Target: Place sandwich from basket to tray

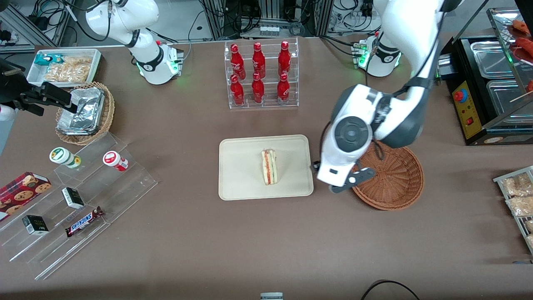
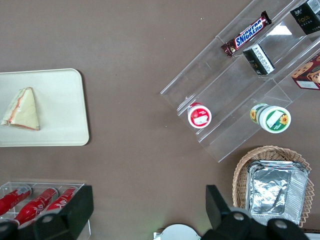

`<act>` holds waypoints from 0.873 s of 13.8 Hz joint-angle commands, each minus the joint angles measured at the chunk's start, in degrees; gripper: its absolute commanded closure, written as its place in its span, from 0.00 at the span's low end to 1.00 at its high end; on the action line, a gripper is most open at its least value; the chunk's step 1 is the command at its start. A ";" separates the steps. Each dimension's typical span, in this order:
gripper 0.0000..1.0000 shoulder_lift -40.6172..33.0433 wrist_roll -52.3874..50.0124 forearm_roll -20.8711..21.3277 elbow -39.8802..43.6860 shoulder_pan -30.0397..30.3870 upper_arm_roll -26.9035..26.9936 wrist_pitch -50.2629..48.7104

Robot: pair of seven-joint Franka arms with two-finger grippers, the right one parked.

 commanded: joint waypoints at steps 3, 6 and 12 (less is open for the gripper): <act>0.00 -7.50 3.55 0.51 -7.51 4.38 -0.21 -0.89; 0.00 -14.26 5.72 0.60 -12.17 11.04 -2.30 -1.76; 0.00 -20.59 24.52 0.95 -12.70 25.82 -12.78 -11.51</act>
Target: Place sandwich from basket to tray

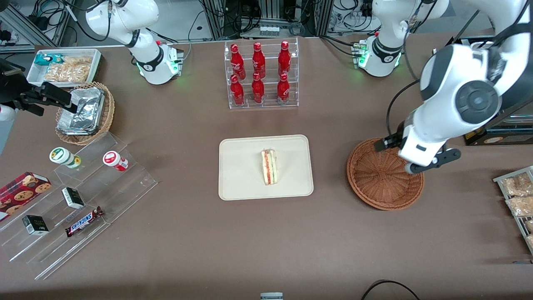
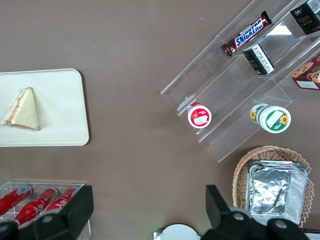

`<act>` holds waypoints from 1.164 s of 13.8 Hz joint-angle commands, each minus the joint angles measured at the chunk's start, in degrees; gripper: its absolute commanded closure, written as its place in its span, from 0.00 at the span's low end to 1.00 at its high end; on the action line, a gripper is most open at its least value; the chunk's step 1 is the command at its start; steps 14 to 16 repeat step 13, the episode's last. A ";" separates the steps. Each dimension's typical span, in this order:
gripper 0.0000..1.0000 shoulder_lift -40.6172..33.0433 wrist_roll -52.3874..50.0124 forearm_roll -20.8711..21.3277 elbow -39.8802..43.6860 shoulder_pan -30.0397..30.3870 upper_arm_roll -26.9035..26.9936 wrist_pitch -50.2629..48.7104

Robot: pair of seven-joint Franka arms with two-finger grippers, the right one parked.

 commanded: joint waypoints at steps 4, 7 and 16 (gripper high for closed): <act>0.00 -7.62 17.74 1.00 -2.00 8.73 -3.22 -7.97; 0.00 -9.20 21.98 2.75 -1.91 9.09 -2.08 -9.30; 0.00 -11.84 26.82 2.76 -1.56 9.70 1.17 -10.27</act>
